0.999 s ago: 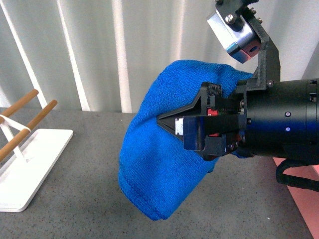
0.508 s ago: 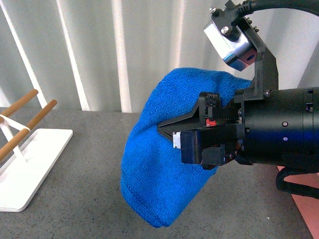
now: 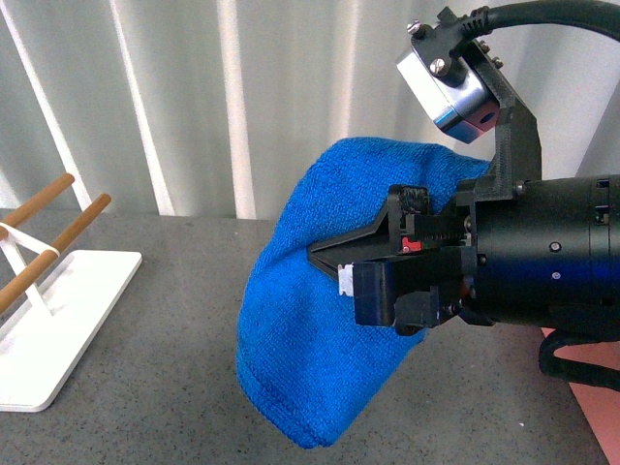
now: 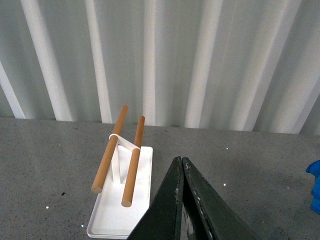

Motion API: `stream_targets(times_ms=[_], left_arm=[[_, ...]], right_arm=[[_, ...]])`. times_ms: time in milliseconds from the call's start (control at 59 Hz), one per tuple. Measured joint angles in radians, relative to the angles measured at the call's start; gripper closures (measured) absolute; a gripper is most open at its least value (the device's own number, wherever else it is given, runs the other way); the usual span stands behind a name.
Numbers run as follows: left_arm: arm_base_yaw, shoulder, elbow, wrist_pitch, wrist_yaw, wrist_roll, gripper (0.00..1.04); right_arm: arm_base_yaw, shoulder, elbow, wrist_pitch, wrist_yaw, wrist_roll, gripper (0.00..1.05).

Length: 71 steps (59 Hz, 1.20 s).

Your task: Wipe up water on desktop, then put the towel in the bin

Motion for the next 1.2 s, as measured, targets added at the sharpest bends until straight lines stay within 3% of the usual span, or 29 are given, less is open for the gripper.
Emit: stream_targets(times_ms=[220,322,610,694,931,1135,1202], left_arm=[[0.0,-0.053,0.0,-0.053,0.0,0.0,1.01],[0.0,-0.178,0.0,-0.212,0.001,0.0,1.01],[0.0,-0.218,0.0,-0.225,0.0,0.0,1.01],[0.0,-0.218,0.0,-0.225,0.0,0.0,0.88],[0.0,-0.218,0.0,-0.225,0.0,0.0,0.42],[0.0,-0.218,0.0,-0.225,0.0,0.0,0.1],[0.0,-0.218,0.0,-0.225,0.0,0.002,0.06]], right_arm=[[0.0,0.001,-0.014,0.008,0.001,0.001,0.99],[0.0,0.003,-0.015,0.013,0.0,0.001,0.99],[-0.002,0.014,-0.021,0.032,-0.002,0.021,0.99],[-0.003,0.021,-0.031,0.02,0.004,0.023,0.99],[-0.042,0.151,-0.045,-0.314,0.102,-0.173,0.99],[-0.114,0.246,-0.027,-0.491,0.223,-0.369,0.99],[-0.141,0.285,-0.004,-0.526,0.264,-0.431,0.99]])
